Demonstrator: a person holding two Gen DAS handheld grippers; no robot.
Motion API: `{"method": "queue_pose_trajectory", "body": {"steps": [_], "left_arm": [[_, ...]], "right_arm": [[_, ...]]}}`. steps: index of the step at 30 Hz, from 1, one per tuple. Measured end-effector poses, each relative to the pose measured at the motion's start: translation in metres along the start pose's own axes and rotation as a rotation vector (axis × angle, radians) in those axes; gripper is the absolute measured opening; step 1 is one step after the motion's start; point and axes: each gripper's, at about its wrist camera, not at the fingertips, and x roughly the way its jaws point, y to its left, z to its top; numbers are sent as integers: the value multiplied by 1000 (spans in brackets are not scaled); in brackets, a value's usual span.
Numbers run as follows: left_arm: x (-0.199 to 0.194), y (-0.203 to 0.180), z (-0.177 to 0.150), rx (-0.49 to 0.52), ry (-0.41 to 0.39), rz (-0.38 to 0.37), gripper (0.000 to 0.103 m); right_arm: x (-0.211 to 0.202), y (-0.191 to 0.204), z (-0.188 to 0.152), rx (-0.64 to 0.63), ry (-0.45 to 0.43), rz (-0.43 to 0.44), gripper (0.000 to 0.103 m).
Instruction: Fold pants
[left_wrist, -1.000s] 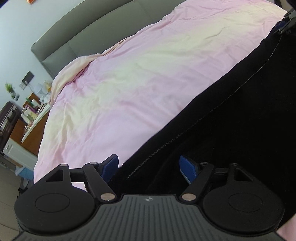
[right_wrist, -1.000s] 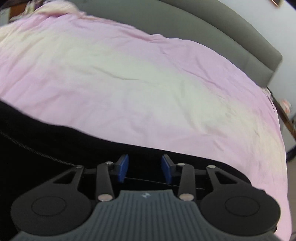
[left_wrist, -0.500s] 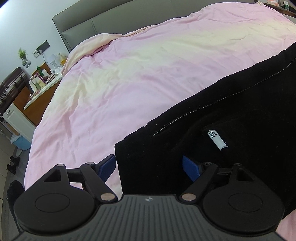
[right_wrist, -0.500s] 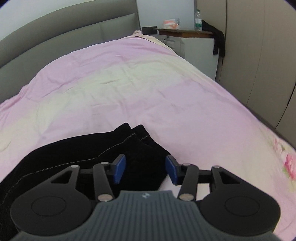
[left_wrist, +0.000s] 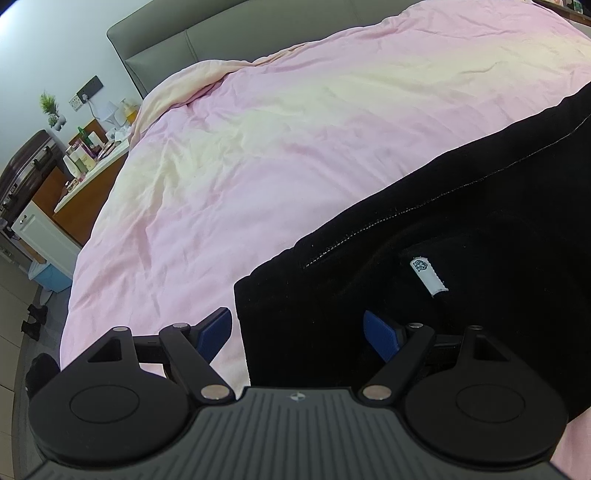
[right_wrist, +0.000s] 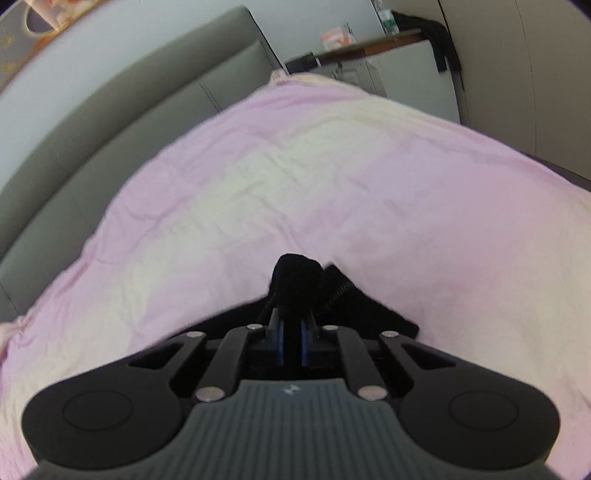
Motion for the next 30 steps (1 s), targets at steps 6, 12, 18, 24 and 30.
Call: {"method": "queue_pose_trajectory", "body": {"steps": [6,12,18,24,30], "left_arm": [[-1,-4,2,1,-3,-6,95],[-8,-6,-2,22,1,-2,95],[-6,5,-8,6,22,11,95],[-13,4,-10,-40,-9,-5,95],[-25,-7,-15,-51,-26,-15,95]], "right_arm": [[-25,7,18,-73,-128,31,3],[24,-25,-8,-9,46,-195,2],[33,-35,-20,30,82,-222,4],[-17,21,-29,-218,-93,-379,33],[-44,109,-92,-598,-29,-43,37]]}}
